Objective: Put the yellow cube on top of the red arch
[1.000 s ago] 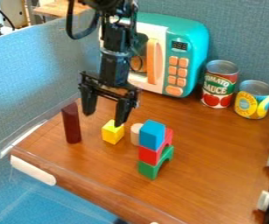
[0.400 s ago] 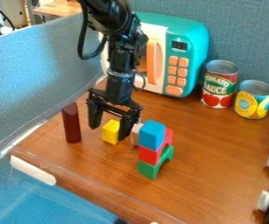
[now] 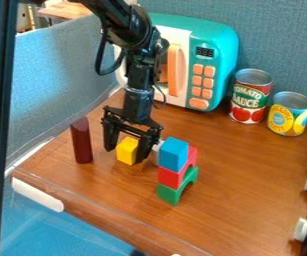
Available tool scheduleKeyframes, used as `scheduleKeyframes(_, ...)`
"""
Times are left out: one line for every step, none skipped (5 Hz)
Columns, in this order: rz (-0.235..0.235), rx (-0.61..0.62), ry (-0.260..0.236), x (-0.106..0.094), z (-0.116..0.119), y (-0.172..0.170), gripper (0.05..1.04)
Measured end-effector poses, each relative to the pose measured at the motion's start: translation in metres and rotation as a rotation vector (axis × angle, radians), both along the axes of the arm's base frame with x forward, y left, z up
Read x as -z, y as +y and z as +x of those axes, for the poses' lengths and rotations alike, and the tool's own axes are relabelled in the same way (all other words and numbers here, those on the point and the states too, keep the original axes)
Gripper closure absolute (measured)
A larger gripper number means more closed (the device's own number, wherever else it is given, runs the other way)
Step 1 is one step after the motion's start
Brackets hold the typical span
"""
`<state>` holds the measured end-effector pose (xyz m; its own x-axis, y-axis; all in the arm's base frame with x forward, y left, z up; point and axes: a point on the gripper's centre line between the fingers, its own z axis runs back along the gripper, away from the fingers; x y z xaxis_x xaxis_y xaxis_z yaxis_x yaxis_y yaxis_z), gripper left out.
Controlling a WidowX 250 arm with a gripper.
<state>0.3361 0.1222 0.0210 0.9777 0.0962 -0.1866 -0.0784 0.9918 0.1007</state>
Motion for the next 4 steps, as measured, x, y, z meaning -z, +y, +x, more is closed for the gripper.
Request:
scheduleKeyframes(-0.007, -0.015, 0.000, 0.005, 0.005, 0.002, 0.136)
scheduleKeyframes(-0.021, -0.043, -0.019, 0.003, 0.008, 0.005, 0.417)
scheduleKeyframes(-0.026, -0.056, -0.019, 0.003, 0.006, 0.007, 0.501)
scheduleKeyframes(-0.022, -0.081, -0.040, -0.021, -0.001, 0.004, 0.501)
